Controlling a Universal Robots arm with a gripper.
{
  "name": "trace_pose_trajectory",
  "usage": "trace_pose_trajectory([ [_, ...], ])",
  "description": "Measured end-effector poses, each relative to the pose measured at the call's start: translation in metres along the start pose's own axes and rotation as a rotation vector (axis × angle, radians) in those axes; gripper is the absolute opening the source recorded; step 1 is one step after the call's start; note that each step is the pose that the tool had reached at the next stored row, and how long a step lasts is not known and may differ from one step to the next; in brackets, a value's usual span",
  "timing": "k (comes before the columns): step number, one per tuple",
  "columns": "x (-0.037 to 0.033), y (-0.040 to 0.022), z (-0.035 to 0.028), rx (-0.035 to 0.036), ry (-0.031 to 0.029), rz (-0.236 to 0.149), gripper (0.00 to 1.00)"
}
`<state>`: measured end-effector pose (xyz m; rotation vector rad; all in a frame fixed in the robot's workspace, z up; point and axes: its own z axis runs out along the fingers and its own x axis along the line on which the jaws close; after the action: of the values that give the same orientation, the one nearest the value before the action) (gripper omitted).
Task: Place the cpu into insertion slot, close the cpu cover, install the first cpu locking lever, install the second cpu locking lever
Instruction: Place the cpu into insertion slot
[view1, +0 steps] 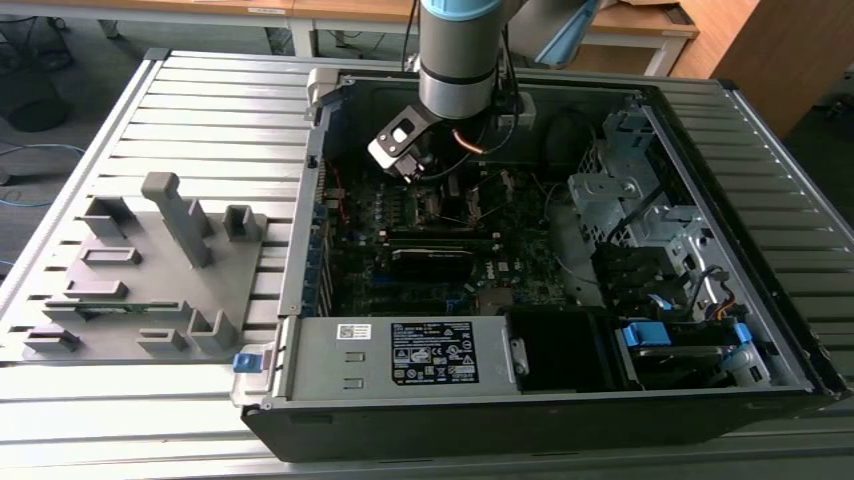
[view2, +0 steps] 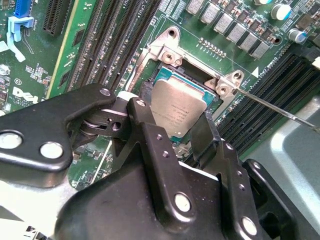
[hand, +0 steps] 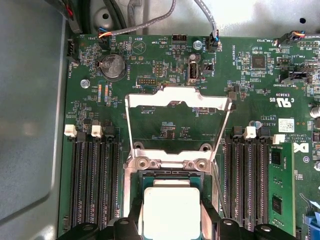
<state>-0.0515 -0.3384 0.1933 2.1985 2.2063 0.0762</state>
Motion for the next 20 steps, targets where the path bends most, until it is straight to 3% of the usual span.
trace_pose_trajectory([
  [20,-0.0001,0.0016,0.0012,0.0003,-0.0004,0.000,0.54],
])
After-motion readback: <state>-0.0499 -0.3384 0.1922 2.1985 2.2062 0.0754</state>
